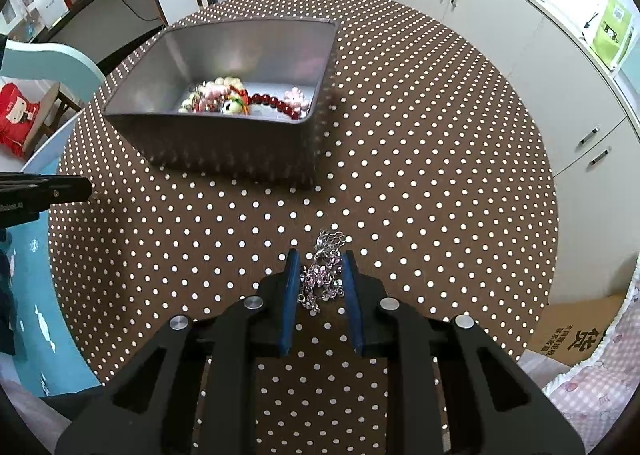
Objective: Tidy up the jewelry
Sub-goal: 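Carry both pieces into the grey box and open both grippers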
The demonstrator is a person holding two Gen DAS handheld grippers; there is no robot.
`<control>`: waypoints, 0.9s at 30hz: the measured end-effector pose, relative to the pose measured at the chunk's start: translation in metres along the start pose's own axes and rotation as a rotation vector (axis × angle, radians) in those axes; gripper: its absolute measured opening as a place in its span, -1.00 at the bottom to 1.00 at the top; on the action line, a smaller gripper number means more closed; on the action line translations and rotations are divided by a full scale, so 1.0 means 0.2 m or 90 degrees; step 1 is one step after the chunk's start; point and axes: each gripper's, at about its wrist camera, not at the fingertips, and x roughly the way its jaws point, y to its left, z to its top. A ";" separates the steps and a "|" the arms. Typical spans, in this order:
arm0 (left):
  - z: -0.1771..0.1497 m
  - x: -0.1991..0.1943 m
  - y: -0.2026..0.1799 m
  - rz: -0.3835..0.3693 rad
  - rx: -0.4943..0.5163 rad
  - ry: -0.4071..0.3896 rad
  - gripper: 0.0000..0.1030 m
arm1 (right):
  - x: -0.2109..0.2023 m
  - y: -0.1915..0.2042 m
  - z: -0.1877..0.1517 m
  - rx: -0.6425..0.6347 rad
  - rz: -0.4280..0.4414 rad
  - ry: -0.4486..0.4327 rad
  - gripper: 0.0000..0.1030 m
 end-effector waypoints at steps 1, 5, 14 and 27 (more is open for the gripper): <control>0.00 -0.01 -0.01 -0.001 0.002 -0.005 -0.80 | -0.02 0.00 0.00 -0.002 -0.002 -0.004 -0.62; 0.01 -0.06 -0.03 -0.001 0.008 -0.021 -0.80 | -0.09 -0.02 0.01 -0.001 -0.004 -0.023 -0.62; -0.01 -0.23 -0.11 -0.007 0.022 -0.071 -0.80 | -0.31 -0.07 0.07 -0.003 -0.021 -0.096 -0.62; 0.12 -0.49 -0.25 -0.008 0.053 -0.154 -0.80 | -0.54 -0.09 0.25 -0.016 -0.015 -0.195 -0.61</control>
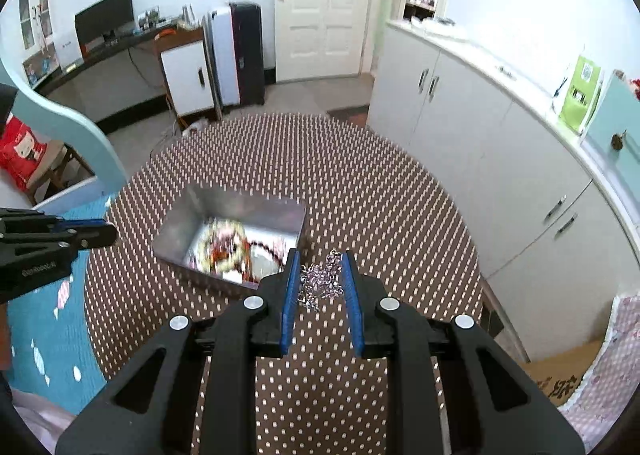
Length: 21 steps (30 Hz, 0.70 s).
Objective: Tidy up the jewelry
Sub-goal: 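Carry both pieces into the grey box and open both grippers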
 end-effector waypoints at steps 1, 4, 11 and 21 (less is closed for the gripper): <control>0.02 0.00 -0.01 -0.001 0.005 -0.004 -0.80 | 0.00 0.00 0.02 0.001 -0.001 -0.006 -0.61; 0.08 0.01 -0.05 -0.015 0.013 -0.006 -0.80 | -0.01 0.00 0.07 0.010 0.012 -0.016 -0.61; 0.19 0.12 -0.10 -0.050 0.037 0.013 -0.80 | 0.05 0.01 0.16 0.014 0.032 -0.012 -0.61; 0.25 0.25 -0.12 -0.072 0.066 0.042 -0.49 | 0.17 0.06 0.21 0.005 0.063 0.020 -0.61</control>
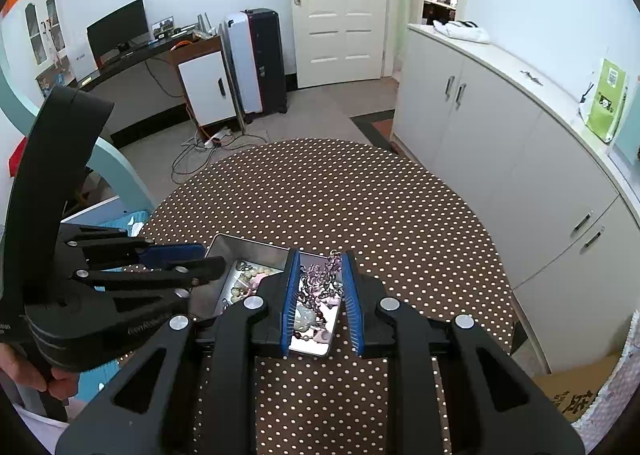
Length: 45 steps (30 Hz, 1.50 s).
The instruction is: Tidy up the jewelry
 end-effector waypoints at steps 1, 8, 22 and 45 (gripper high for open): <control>0.00 0.01 0.01 0.001 -0.002 0.004 -0.49 | 0.01 0.00 0.00 -0.001 0.002 0.003 -0.61; -0.01 0.04 0.11 0.016 -0.033 0.023 -0.35 | 0.11 0.03 0.01 -0.003 0.035 0.042 -0.61; -0.04 0.04 0.11 0.023 -0.043 0.028 -0.25 | 0.12 -0.02 -0.02 0.024 0.016 0.072 -0.26; -0.27 -0.28 -0.07 0.077 -0.027 -0.055 0.52 | -0.23 -0.04 -0.19 0.047 -0.029 0.007 0.77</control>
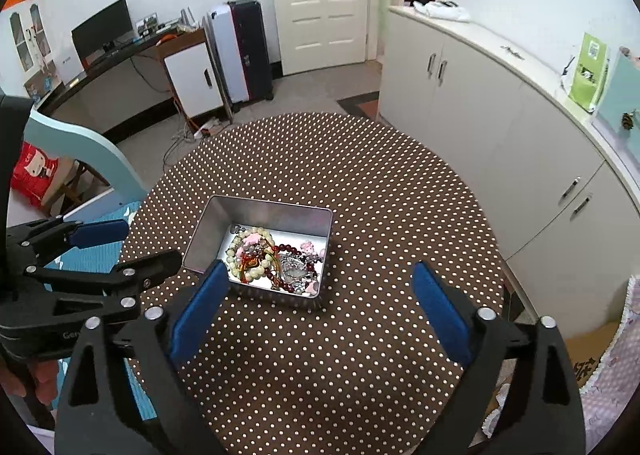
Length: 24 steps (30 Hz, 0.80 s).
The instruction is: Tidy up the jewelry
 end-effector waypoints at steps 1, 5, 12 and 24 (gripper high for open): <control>-0.01 -0.03 -0.01 0.003 0.000 -0.008 0.53 | -0.03 -0.01 -0.01 0.005 0.003 -0.004 0.80; -0.06 -0.16 -0.04 0.022 0.007 -0.043 0.66 | -0.14 -0.01 -0.05 0.012 0.000 -0.031 0.84; -0.11 -0.41 -0.12 0.042 0.009 -0.107 0.72 | -0.37 -0.02 -0.08 0.011 -0.013 -0.096 0.85; -0.17 -0.81 -0.22 0.049 0.001 -0.204 0.82 | -0.70 -0.03 -0.09 0.042 -0.014 -0.198 0.85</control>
